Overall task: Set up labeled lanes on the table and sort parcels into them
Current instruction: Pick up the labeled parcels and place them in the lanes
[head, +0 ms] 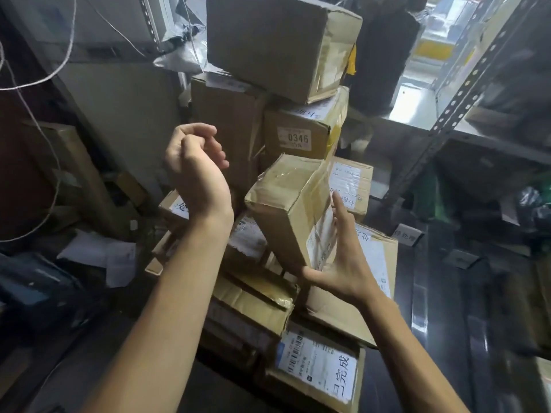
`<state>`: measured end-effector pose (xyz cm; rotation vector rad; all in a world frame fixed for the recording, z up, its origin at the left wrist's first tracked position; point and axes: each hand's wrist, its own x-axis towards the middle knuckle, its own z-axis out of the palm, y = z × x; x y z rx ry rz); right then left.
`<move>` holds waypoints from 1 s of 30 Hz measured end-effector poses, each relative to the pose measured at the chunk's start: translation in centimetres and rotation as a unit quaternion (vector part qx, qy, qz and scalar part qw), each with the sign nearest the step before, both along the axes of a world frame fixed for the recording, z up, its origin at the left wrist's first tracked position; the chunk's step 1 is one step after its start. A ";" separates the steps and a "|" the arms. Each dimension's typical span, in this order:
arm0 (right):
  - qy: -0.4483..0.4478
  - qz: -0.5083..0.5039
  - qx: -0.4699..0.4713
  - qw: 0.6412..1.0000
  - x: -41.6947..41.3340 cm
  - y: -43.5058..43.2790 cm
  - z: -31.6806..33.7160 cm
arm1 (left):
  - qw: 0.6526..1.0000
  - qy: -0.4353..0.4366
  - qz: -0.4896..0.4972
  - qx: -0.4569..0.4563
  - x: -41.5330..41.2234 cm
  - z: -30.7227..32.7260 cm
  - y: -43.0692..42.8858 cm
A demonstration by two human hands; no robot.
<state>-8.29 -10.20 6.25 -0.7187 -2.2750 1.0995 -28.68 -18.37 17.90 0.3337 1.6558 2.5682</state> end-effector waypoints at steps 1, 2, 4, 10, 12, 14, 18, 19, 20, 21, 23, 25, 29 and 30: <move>0.005 -0.013 0.000 1.000 0.6 -0.1 0.1 | 1.000 -0.001 -0.009 -0.001 0.3 -0.1 0.0; 0.014 -0.025 -0.001 1.000 1.2 -0.1 0.1 | 1.000 0.000 -0.017 -0.005 0.7 -0.3 0.1; 0.042 -0.056 -0.005 0.998 2.4 0.0 0.1 | 0.999 0.004 -0.051 -0.014 2.1 -0.6 0.3; 0.085 -0.176 -0.073 0.978 7.7 0.2 0.9 | 0.913 0.045 -0.375 -0.157 12.2 -3.1 2.7; 0.097 -0.206 -0.077 0.971 10.6 0.0 1.3 | 0.873 0.076 -0.439 -0.198 17.0 -4.8 3.4; 0.104 -0.227 -0.067 0.966 14.0 -0.3 1.6 | 0.864 0.106 -0.444 -0.214 21.7 -6.1 4.0; 0.098 -0.221 -0.072 0.968 22.6 -1.3 2.1 | 0.879 0.091 -0.400 -0.241 29.3 -6.8 4.7; 0.101 -0.225 -0.094 0.964 24.9 -1.4 2.5 | 0.877 0.058 -0.417 -0.230 30.7 -6.8 5.0; 0.119 -0.234 -0.119 0.958 27.2 -1.4 2.9 | 0.865 0.028 -0.455 -0.211 32.3 -6.5 5.3; 0.154 -0.241 -0.149 0.947 29.6 -1.5 3.3 | 0.842 0.010 -0.503 -0.194 34.1 -6.2 5.5; 0.238 -0.232 -0.220 0.917 34.0 -1.8 4.0 | 0.795 0.011 -0.576 -0.188 38.2 -5.1 5.6; 0.276 -0.236 -0.254 0.896 38.1 -2.0 4.6 | 0.766 0.019 -0.613 -0.191 42.3 -4.5 5.6; 0.299 -0.250 -0.259 0.884 43.9 -2.4 4.9 | 0.739 0.017 -0.644 -0.198 47.6 -4.4 5.9; 0.305 -0.253 -0.261 0.880 45.3 -2.5 4.8 | 0.729 0.018 -0.654 -0.200 48.9 -4.3 6.0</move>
